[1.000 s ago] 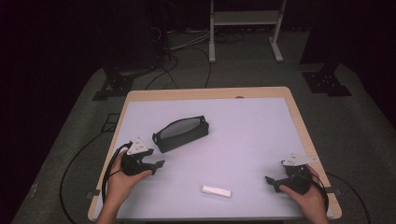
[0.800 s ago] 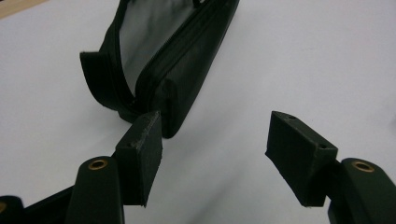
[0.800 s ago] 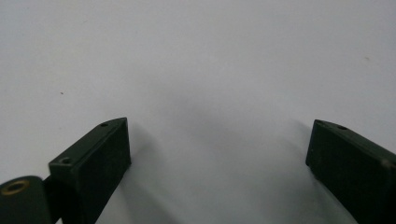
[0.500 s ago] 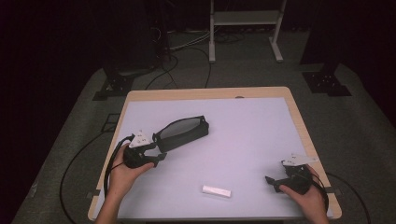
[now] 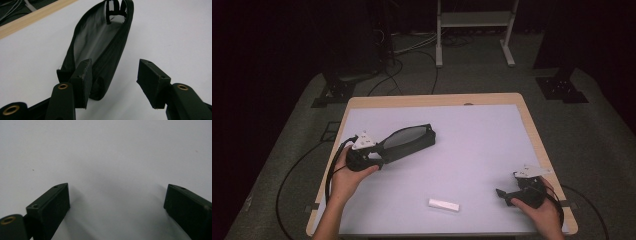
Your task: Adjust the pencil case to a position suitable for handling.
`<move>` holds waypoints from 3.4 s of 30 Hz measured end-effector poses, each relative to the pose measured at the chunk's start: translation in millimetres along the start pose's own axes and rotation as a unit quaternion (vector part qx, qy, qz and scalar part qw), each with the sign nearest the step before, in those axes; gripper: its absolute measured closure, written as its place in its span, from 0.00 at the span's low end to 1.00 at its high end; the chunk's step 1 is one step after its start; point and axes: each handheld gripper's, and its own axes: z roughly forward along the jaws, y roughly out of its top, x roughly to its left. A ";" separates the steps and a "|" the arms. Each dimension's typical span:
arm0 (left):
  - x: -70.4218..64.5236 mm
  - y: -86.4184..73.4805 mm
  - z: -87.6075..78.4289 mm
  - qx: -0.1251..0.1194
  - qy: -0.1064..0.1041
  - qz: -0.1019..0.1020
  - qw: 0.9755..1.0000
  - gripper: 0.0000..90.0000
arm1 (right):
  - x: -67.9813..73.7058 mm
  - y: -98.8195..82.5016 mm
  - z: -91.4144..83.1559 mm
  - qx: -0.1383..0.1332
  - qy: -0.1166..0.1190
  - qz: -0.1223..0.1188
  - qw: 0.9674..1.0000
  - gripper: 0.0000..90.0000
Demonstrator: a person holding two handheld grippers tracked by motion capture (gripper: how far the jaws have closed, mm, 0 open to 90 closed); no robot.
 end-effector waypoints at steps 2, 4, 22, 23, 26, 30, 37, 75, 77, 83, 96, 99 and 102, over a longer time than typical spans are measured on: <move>1.3 3.3 0.3 -0.003 0.000 0.001 1.000 0.52 | 0.0 0.0 0.0 0.000 0.000 0.000 1.000 0.06; 3.3 6.3 0.8 -0.006 -0.001 0.003 1.000 0.53 | 0.0 0.0 0.0 0.000 0.000 0.000 1.000 0.06; 21.4 27.5 21.2 -0.001 -0.021 0.001 1.000 0.60 | 0.0 0.0 0.0 0.000 0.000 0.000 1.000 0.06; 22.4 28.8 22.7 0.001 -0.021 0.002 1.000 0.60 | 0.0 0.0 0.0 0.000 0.000 0.000 1.000 0.06; 25.9 33.1 27.4 0.003 -0.019 0.007 1.000 0.60 | 0.0 0.0 0.0 0.000 0.000 0.000 1.000 0.06; 29.6 37.9 32.6 0.002 -0.016 0.006 1.000 0.59 | 0.0 0.0 0.0 0.000 0.000 0.000 1.000 0.06; 34.8 46.6 40.1 -0.007 -0.018 0.008 1.000 0.59 | -0.1 0.0 0.0 0.000 0.000 0.000 1.000 0.06; 49.8 56.3 101.4 0.067 -0.026 0.025 0.997 0.84 | 0.0 -0.1 0.0 0.000 0.000 0.000 1.000 0.06; 50.1 56.3 102.1 0.068 -0.028 0.025 0.997 0.89 | 0.0 -0.1 -0.1 0.000 0.000 0.001 1.000 0.06; 51.0 57.0 100.8 0.063 -0.040 0.020 0.997 0.98 | 0.0 -0.1 -0.1 0.000 0.000 0.000 1.000 0.06; 44.6 62.4 88.4 0.050 -0.063 0.035 0.996 0.98 | 0.0 -0.1 -0.1 0.000 0.000 0.000 1.000 0.06; 41.8 64.1 86.0 0.046 -0.068 0.037 0.996 0.98 | 0.0 -0.1 -0.1 0.000 0.000 0.000 1.000 0.06; 37.8 66.2 84.1 0.041 -0.075 0.041 0.996 0.98 | 0.0 -0.1 -0.1 0.000 0.000 0.000 1.000 0.06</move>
